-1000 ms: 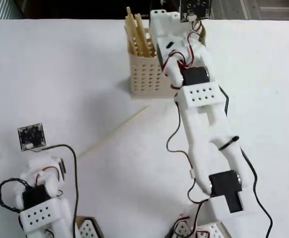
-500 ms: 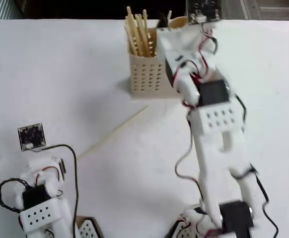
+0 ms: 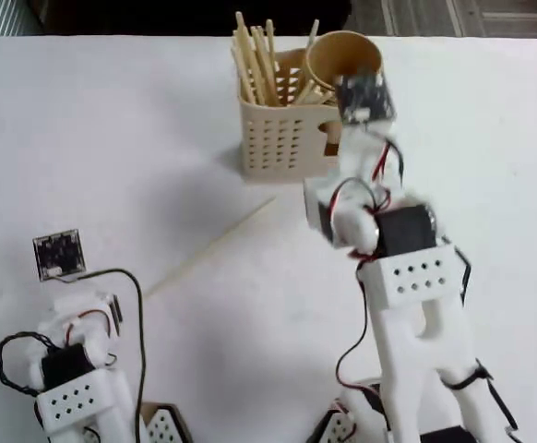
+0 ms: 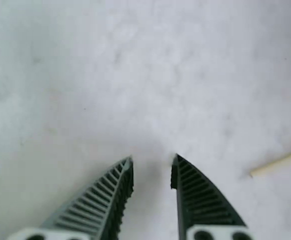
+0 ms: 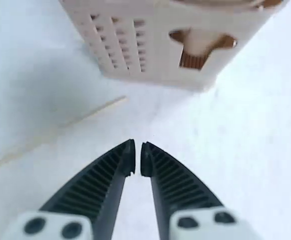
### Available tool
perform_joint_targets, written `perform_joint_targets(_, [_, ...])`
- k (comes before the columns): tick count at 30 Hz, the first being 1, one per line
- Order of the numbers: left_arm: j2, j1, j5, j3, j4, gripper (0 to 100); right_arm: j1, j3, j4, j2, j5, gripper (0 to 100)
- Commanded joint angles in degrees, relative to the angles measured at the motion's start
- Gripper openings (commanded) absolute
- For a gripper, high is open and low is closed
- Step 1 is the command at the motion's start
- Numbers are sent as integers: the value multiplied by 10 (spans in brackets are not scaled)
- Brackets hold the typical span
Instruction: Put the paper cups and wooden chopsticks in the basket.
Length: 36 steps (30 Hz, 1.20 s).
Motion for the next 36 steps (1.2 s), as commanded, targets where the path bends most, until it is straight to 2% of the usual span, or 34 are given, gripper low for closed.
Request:
perform_joint_targets(1, [-7, 6, 0, -5, -9, 139, 7, 96, -41, -58, 0, 30])
perform_joint_targets(5, [-7, 7, -3, -5, -8, 139, 7, 239, -116, -117, 0, 30])
perform_joint_targets(13, [-7, 22, -3, -5, -9, 142, 13, 483, -347, -247, -1, 30])
perform_joint_targets(18, [-7, 48, -2, -5, -5, 140, 68, 513, -343, -289, 0, 30])
perform_joint_targets(23, [-7, 90, -3, -9, -6, 142, 79, 518, -340, -291, -2, 30])
perform_joint_targets(30, [-7, 82, -5, -136, -18, 143, 103, 519, -345, -291, 0, 30])
perform_joint_targets(31, [-7, 90, -21, -155, -25, 143, 106, 519, -345, -293, 0, 30])
perform_joint_targets(34, [-5, 112, -131, -218, -33, 141, 107, 519, -345, -292, 0, 30])
perform_joint_targets(36, [-4, 138, -164, -262, -19, 139, 107, 519, -345, -292, 0, 30])
